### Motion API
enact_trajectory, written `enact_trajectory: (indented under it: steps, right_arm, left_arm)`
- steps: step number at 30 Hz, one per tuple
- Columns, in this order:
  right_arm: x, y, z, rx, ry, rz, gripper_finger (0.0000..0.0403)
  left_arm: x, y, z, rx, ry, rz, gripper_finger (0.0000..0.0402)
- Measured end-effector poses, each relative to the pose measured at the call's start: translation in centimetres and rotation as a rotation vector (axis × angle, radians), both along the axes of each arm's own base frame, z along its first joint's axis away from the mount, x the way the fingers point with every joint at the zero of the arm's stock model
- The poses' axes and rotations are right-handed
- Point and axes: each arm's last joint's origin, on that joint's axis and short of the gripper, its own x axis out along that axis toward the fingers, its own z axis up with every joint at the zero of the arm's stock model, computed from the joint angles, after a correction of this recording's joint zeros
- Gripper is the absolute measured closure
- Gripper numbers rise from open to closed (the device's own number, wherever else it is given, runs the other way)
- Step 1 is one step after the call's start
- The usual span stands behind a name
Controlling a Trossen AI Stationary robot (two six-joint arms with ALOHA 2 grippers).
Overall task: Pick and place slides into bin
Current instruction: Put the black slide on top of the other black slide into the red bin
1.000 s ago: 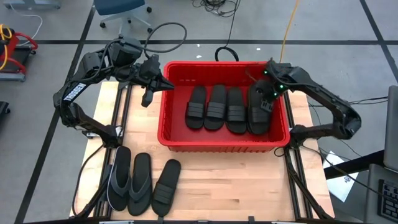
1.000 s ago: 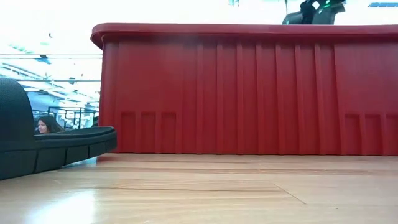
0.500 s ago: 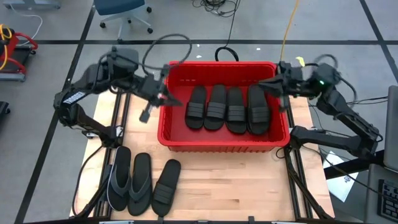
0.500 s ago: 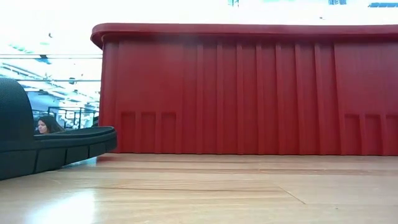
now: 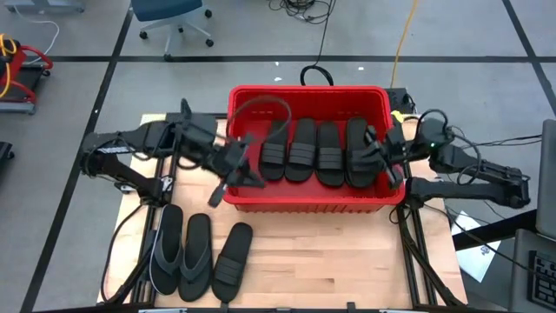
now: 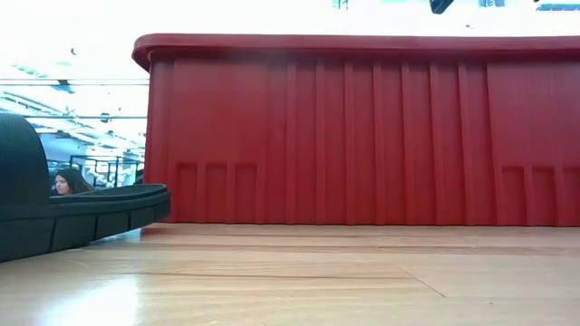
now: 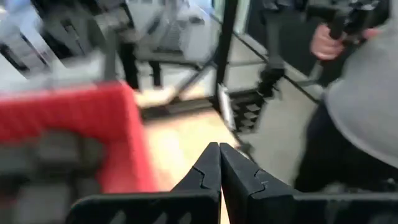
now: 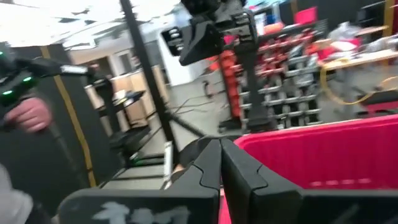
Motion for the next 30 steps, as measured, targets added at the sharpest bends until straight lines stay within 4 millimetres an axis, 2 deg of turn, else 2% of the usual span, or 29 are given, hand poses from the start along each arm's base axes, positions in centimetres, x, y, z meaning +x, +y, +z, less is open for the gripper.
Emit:
enact_trajectory:
  steps: [4, 9, 12, 16, 20, 25, 30]
  right_arm:
    - [0.7, 1.0, -0.1, -0.038, -0.019, 0.077, 0.0402]
    - [1.7, 1.9, -0.7, -0.064, 0.009, 0.145, 0.0402]
    - [2.2, 2.2, -0.9, -0.073, 0.018, 0.147, 0.0402]
    - [3.0, 2.1, -1.2, -0.083, 0.039, 0.045, 0.0401]
    - [3.6, 2.1, -0.9, -0.006, 0.010, -0.007, 0.0402]
    - [3.4, 2.3, 0.3, 0.042, -0.103, -0.011, 0.0402]
    - [3.1, 2.1, 0.4, 0.039, -0.113, -0.065, 0.0402]
  left_arm:
    - [-1.0, -2.9, -0.7, -0.073, 0.083, -0.028, 0.0401]
    - [-2.8, -5.7, -2.2, -0.184, 0.309, -0.036, 0.0401]
    - [-3.4, -6.9, -4.0, -0.204, 0.472, -0.018, 0.0396]
    - [-4.3, -7.6, -6.6, -0.197, 0.672, 0.005, 0.0387]
    - [-5.1, -8.1, -10.0, -0.119, 0.852, 0.014, 0.0377]
    - [-5.1, -9.3, -14.5, 0.004, 0.858, -0.062, 0.0359]
    - [-4.4, -9.8, -17.5, -0.117, 0.861, -0.010, 0.0326]
